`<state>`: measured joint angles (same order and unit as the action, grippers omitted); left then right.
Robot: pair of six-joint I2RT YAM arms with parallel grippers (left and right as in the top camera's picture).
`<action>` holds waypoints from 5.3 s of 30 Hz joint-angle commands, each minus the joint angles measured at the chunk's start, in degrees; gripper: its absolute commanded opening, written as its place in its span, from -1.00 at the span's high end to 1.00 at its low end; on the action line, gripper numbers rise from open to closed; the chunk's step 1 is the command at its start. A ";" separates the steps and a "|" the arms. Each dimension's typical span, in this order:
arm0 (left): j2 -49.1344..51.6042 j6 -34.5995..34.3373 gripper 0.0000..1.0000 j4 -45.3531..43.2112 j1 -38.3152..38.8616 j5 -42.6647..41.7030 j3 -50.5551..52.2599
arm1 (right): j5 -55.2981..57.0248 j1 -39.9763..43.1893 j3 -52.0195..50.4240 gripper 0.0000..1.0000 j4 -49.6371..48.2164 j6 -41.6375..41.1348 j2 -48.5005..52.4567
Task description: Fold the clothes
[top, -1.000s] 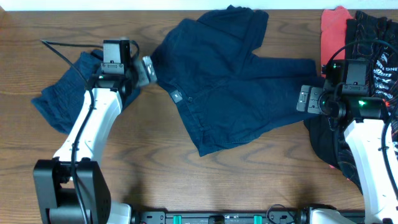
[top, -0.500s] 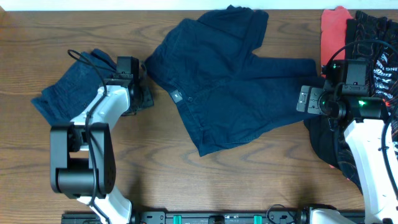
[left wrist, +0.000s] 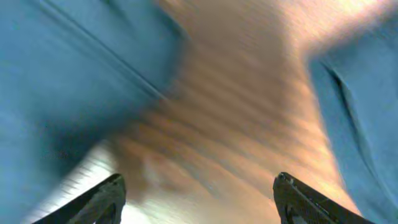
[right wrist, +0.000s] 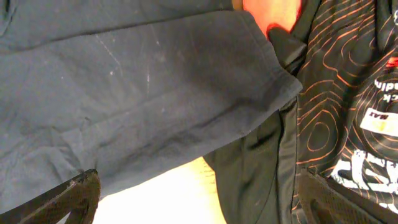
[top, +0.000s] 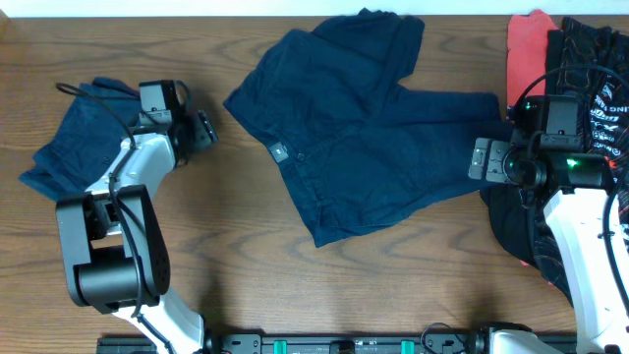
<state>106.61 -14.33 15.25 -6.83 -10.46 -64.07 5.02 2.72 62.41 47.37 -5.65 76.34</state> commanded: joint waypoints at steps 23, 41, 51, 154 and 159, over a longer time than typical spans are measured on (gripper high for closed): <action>-1.90 -17.84 -0.56 23.78 31.78 -25.92 3.17 | 0.76 0.81 0.37 -0.99 0.13 -0.72 -0.70; -5.66 -13.00 0.88 34.62 21.68 -5.62 2.08 | 0.74 0.81 0.37 -0.99 0.33 -0.74 -0.70; -11.28 -10.97 -0.96 45.07 6.80 -12.92 1.25 | -6.05 0.74 0.37 -0.98 4.02 -0.79 -0.70; -16.46 -26.62 0.88 32.44 13.57 0.70 14.84 | -15.54 -6.86 -29.59 0.54 -11.15 -44.85 -8.33; -16.46 -26.60 0.88 32.26 13.57 0.70 14.84 | -17.05 -6.88 -29.62 -0.01 -9.22 -45.29 -8.98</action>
<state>90.63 -41.74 47.46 6.81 -11.14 -49.52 -10.15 -3.46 31.83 37.50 -51.92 67.77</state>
